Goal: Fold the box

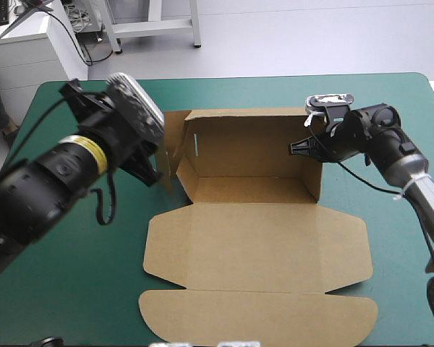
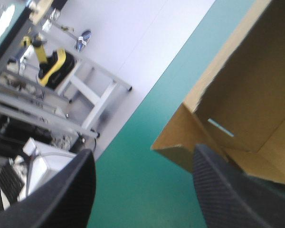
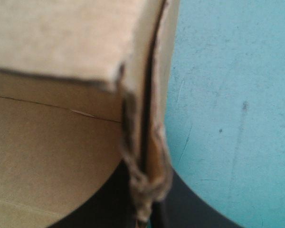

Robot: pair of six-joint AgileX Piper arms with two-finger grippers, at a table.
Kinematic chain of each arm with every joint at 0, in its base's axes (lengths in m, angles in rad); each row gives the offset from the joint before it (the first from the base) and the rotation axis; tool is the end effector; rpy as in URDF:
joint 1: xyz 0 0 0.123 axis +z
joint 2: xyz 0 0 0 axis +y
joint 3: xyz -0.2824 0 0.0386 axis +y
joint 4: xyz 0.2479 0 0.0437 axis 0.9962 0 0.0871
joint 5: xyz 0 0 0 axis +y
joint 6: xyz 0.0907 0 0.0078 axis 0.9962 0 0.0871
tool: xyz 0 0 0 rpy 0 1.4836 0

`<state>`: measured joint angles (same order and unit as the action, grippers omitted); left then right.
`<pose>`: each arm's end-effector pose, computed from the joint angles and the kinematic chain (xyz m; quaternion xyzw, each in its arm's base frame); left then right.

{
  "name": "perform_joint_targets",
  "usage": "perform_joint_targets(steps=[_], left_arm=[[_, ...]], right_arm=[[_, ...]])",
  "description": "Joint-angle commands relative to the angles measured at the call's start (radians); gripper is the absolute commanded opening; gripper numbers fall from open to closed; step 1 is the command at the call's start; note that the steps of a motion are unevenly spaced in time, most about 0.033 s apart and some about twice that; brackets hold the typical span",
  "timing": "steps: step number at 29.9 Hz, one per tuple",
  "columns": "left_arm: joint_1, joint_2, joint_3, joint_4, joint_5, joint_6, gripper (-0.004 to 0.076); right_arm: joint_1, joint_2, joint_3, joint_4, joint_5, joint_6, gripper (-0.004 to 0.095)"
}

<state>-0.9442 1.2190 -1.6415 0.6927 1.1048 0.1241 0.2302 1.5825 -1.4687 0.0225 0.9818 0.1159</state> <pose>0.1672 -0.1423 0.5081 0.4166 0.7189 0.1355 0.5396 0.3322 0.0796 0.3431 -0.0515 0.9593 0.0583 0.2715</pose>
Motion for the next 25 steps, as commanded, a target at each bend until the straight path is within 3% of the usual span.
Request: perform_joint_targets(steps=[1,5,9,12,17,25], left_arm=[[0.178,-0.03,-0.079,-0.104,-0.026,0.024,0.0416],[0.437,-0.034,-0.082,-0.292,-0.021,0.073,0.0269],[0.674,-0.036,-0.057,-0.605,-0.043,0.141,0.0082],[0.791,-0.057,0.023,-0.771,-0.076,0.177,-0.0001],[0.822,-0.155,0.268,-0.821,-0.153,0.184,-0.0008],[0.822,-0.525,0.772,-0.793,-0.444,0.076,-0.0008]], right_arm=[[-0.065,0.05,-0.126,0.068,0.06,-0.078,-0.0019],[-0.1,0.175,-0.237,0.075,0.139,-0.116,-0.0019],[-0.099,0.29,-0.327,0.081,0.156,-0.138,-0.0019],[-0.099,0.346,-0.365,0.108,0.156,-0.164,-0.0019],[-0.099,0.392,-0.367,0.101,0.152,-0.177,-0.0019],[-0.099,0.415,-0.367,0.101,0.135,-0.179,-0.0019]])
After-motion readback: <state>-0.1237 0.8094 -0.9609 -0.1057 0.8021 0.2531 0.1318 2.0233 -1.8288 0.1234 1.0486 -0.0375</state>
